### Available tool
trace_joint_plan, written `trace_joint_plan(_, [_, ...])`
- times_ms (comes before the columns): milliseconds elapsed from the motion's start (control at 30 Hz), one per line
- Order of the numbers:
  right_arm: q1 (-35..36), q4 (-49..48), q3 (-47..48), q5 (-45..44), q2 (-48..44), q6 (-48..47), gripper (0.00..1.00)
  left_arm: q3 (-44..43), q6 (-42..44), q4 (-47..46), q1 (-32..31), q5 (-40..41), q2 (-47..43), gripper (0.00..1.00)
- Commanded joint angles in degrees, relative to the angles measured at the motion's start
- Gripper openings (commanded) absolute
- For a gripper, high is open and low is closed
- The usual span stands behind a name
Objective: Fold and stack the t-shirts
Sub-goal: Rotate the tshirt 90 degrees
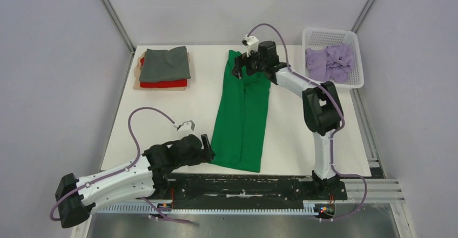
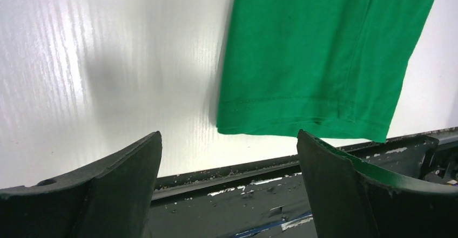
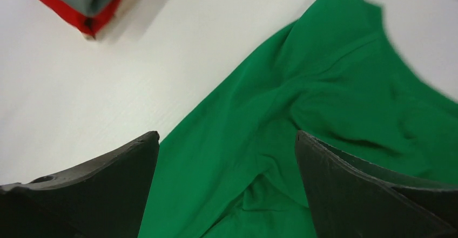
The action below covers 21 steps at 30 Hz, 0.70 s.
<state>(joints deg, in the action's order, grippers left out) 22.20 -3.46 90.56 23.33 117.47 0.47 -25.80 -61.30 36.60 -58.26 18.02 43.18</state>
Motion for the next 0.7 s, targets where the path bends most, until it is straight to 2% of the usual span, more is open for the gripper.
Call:
trace_joint_plan(0, [2.36, 5.68, 8.05, -0.37, 6.94, -1.5, 0.98, 0.88, -3.58, 1.45, 0.52, 3.07, -2.91, 1.0])
trace_joint_plan(200, [2.72, 6.13, 5.7, -1.88, 9.68, -1.86, 0.98, 0.39, -3.14, 0.79, 0.74, 2.65, -0.6, 1.0])
trace_joint_plan(467, [2.76, 0.63, -8.29, -5.1, 3.98, -2.32, 0.98, -0.78, -1.34, -2.73, 1.56, 1.23, 4.53, 1.0])
trace_joint_plan(667, [2.76, 0.42, -8.42, -4.79, 2.69, -2.33, 0.98, -1.69, 0.05, -3.87, 2.57, -0.17, 6.94, 1.0])
